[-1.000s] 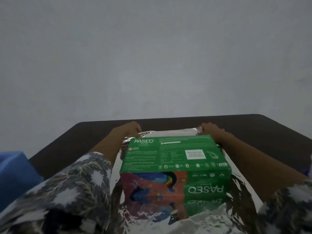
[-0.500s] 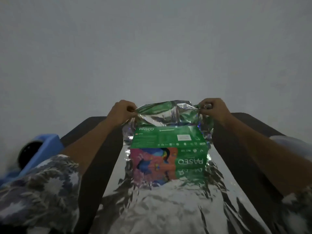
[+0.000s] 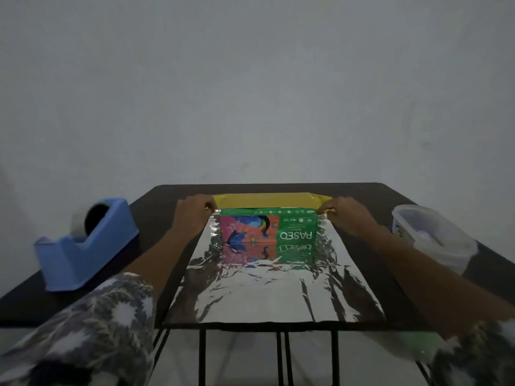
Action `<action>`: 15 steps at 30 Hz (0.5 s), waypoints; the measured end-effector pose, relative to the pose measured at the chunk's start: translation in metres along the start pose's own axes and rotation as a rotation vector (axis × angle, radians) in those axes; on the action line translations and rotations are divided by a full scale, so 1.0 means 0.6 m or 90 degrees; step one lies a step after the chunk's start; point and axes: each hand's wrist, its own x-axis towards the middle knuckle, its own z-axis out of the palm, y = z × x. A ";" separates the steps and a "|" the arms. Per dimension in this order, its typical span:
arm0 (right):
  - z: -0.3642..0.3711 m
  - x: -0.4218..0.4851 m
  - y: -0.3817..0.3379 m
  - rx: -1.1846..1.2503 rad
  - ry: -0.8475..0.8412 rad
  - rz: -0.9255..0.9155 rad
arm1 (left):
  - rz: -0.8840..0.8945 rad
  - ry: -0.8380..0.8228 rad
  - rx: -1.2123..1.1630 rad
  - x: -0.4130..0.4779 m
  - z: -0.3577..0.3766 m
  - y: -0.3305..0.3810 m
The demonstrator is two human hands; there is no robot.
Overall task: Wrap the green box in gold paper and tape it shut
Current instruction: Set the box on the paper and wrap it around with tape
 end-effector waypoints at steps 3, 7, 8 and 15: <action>-0.016 -0.013 -0.016 0.003 0.104 0.018 | -0.009 -0.017 0.011 0.002 -0.002 0.006; -0.020 -0.002 -0.062 0.060 0.068 -0.089 | -0.017 -0.019 0.008 0.007 -0.005 0.011; -0.015 0.005 -0.076 0.055 0.024 -0.111 | -0.018 -0.017 0.003 0.007 -0.006 0.011; 0.041 0.041 -0.117 -0.056 -0.108 -0.112 | -0.058 0.024 -0.093 -0.008 -0.006 0.015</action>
